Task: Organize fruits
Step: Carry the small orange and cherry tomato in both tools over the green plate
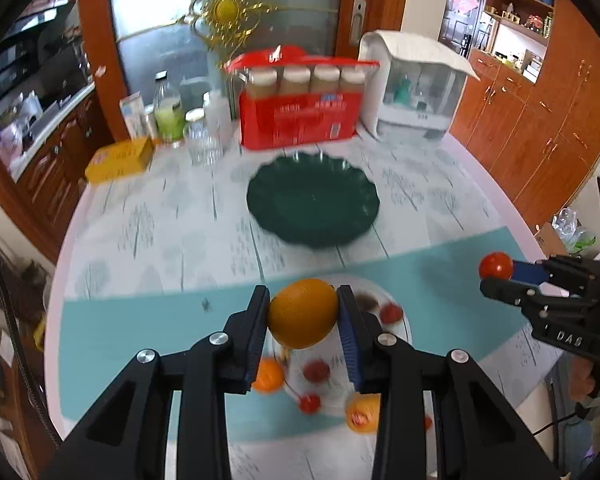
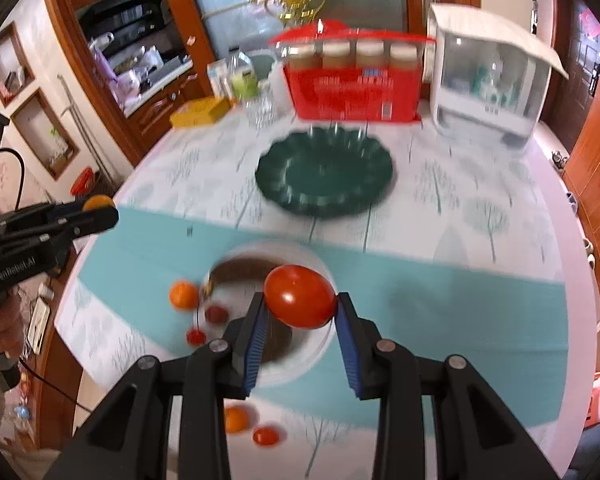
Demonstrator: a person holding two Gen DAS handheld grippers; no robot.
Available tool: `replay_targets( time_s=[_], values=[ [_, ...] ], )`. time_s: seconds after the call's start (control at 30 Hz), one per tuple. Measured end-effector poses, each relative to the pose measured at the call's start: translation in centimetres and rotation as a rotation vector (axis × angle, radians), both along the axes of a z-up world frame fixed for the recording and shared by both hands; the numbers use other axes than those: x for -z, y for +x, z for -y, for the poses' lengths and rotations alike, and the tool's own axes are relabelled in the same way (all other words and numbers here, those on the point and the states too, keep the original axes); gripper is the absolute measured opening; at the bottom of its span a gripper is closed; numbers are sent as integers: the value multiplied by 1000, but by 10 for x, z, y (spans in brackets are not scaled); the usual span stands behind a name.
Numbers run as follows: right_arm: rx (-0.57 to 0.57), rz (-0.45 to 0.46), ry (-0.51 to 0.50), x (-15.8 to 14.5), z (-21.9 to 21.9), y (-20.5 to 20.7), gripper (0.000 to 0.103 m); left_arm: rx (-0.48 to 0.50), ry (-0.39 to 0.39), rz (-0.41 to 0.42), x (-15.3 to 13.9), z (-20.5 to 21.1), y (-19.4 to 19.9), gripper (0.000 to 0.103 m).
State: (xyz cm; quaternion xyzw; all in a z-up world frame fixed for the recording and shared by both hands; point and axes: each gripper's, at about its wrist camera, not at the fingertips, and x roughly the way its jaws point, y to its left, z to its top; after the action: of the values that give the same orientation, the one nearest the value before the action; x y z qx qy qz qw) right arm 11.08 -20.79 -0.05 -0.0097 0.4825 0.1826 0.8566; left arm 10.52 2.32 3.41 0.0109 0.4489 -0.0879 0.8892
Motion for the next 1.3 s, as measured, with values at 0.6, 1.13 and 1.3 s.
replay_targets(
  time_s=[0.6, 1.13, 1.3],
  values=[
    [157, -47, 23, 47, -25, 184, 34, 7, -73, -65, 54, -5, 197, 32],
    [139, -214, -19, 150, -45, 230, 34, 14, -109, -271, 182, 34, 264, 32],
    [129, -230, -35, 164, -49, 234, 35, 9, -97, -291, 197, 35, 269, 33]
  ],
)
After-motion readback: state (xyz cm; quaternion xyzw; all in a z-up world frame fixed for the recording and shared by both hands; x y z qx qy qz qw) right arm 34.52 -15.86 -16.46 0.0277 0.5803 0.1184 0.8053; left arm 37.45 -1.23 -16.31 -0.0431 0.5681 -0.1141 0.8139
